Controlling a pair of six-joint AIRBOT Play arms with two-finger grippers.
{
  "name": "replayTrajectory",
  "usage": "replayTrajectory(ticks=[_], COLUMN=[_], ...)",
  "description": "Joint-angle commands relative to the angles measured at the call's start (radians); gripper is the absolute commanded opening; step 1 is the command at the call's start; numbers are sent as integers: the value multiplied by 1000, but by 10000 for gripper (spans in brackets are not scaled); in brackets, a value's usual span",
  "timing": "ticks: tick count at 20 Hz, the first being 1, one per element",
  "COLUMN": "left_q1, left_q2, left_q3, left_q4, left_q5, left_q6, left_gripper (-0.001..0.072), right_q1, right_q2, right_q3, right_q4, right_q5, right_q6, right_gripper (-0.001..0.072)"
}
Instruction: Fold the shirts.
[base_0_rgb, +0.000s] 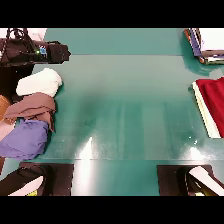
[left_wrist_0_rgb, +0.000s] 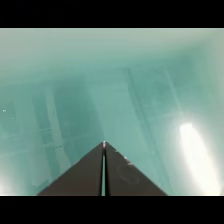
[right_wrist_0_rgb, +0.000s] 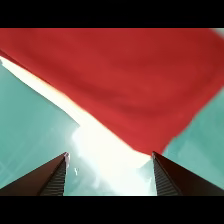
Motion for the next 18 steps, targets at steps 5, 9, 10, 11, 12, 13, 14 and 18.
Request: replayTrajectory(ticks=[5,9,10,11,12,13,14,18], left_q1=[0,0,0,0,0,0,0,0], left_q2=[0,0,0,0,0,0,0,0], left_q3=[0,0,0,0,0,0,0,0], left_q4=[0,0,0,0,0,0,0,0], left_q5=[-12,26,35,41,45,45,45,45], left_q6=[-2,-2,-2,-2,-2,-2,-2,-2], left_gripper=[25,25,25,25,25,25,26,25], right_q1=[291,613,679,744,800,850,885,946], right_q2=[16,16,16,16,16,16,16,16], right_q3=[-47,-47,-47,-47,-47,-47,-47,-47], right_q4=[236,237,237,235,221,219,219,223], right_q5=[-15,-112,-135,-153,-167,-173,-177,-177], right_q6=[0,-6,-27,-40,-48,-64,-73,-72], right_gripper=[595,557,425,258,119,16,16,16])
